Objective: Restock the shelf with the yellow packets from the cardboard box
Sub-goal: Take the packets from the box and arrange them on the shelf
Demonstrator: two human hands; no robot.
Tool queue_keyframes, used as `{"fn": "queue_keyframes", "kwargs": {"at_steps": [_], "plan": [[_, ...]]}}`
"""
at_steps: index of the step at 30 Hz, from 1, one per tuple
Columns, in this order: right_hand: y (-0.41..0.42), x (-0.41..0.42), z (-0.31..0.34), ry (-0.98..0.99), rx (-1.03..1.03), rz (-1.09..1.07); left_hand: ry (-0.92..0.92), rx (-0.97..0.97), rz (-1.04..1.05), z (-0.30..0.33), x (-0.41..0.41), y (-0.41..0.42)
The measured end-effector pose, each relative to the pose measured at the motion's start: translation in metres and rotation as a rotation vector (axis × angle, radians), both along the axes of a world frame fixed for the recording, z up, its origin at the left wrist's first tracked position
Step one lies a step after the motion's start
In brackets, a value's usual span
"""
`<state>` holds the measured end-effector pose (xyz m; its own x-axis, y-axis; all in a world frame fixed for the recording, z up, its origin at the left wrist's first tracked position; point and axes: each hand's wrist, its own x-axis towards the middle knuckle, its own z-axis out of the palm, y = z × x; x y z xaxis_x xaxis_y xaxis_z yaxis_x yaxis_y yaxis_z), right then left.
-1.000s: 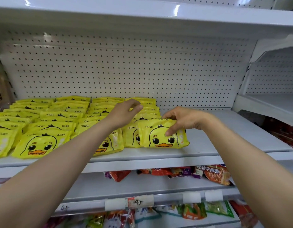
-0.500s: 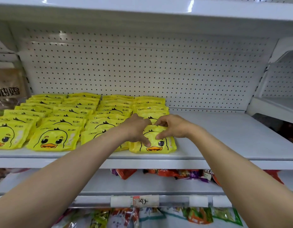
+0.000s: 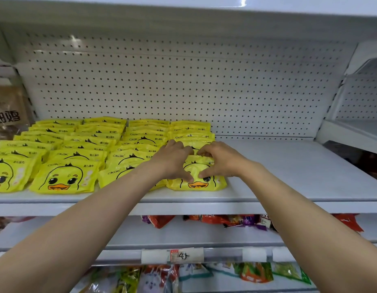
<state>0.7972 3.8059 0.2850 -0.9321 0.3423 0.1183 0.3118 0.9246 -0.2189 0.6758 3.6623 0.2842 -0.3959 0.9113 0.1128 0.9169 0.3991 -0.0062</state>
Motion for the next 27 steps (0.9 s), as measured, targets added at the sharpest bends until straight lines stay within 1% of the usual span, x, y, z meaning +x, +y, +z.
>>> {"fn": "queue_keyframes", "kwargs": {"at_steps": [6, 18, 23, 27], "plan": [[-0.005, 0.002, 0.003, -0.001, 0.109, 0.0, 0.006, -0.014, -0.014, 0.001, 0.001, -0.003], [-0.006, 0.003, 0.005, -0.025, 0.096, 0.0, -0.049, 0.016, -0.005, 0.003, 0.003, -0.009], [-0.01, 0.0, 0.022, 0.042, 0.123, -0.005, -0.067, 0.074, 0.026, 0.011, 0.001, -0.019], [-0.019, -0.009, 0.042, 0.112, 0.157, 0.036, -0.072, 0.18, 0.091, 0.027, -0.003, -0.043]]}}
